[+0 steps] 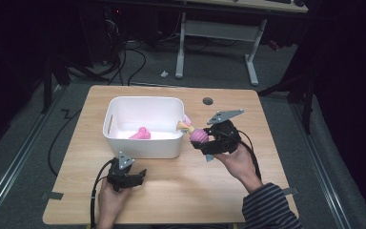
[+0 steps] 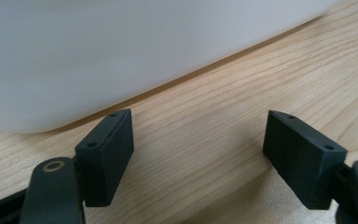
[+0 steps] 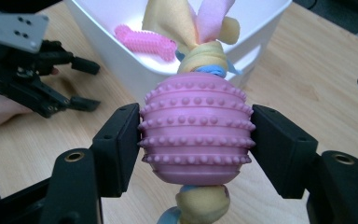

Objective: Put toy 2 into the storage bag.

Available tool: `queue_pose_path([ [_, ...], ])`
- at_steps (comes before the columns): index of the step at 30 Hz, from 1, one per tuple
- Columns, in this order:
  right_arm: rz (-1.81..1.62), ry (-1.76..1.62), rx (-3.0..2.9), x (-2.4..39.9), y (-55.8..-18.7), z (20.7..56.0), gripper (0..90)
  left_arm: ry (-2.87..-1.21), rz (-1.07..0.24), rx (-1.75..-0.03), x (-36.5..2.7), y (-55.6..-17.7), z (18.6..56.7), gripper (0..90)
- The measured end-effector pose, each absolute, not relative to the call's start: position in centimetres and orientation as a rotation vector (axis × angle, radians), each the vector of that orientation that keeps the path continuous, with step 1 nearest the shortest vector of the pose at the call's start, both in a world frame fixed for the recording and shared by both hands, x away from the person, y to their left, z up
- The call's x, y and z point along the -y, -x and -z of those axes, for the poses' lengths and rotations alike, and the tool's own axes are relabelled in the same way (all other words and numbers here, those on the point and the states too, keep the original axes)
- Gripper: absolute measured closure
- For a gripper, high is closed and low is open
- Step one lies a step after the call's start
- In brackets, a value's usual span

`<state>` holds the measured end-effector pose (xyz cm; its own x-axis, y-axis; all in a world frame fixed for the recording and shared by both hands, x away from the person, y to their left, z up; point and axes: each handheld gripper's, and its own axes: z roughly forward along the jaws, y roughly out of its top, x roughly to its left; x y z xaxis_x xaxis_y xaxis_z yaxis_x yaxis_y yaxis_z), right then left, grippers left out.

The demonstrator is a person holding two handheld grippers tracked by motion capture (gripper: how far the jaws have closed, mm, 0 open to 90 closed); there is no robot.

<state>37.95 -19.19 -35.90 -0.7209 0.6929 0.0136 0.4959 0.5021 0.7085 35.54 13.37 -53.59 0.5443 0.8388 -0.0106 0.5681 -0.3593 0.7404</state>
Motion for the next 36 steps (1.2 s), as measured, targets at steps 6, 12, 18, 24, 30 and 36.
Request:
queue_pose_path([
  [6,-1.083,-0.989,-2.478,18.9,-39.1,34.4,36.1,-2.072,-0.488,-1.13,-13.4,-35.5,53.6,24.8],
  [12,-1.092,-0.966,-2.478,18.6,-40.0,33.3,36.2,-2.07,-0.487,-1.131,-13.4,-35.5,53.6,24.8],
  [18,-1.075,-0.908,-2.5,17.3,-41.1,32.6,36.0,-2.071,-0.487,-1.131,-13.4,-35.5,53.6,24.8],
  [24,-1.049,-0.863,-2.538,15.8,-42.2,32.3,35.9,-2.069,-0.488,-1.131,-13.4,-35.5,53.6,24.8],
  [30,-1.031,-0.829,-2.572,14.2,-43.0,32.1,35.8,-2.072,-0.489,-1.129,-13.4,-35.5,53.6,24.8],
  [36,-1.007,-0.792,-2.61,12.7,-43.7,32.3,35.7,-2.072,-0.49,-1.13,-13.4,-35.5,53.6,24.8],
])
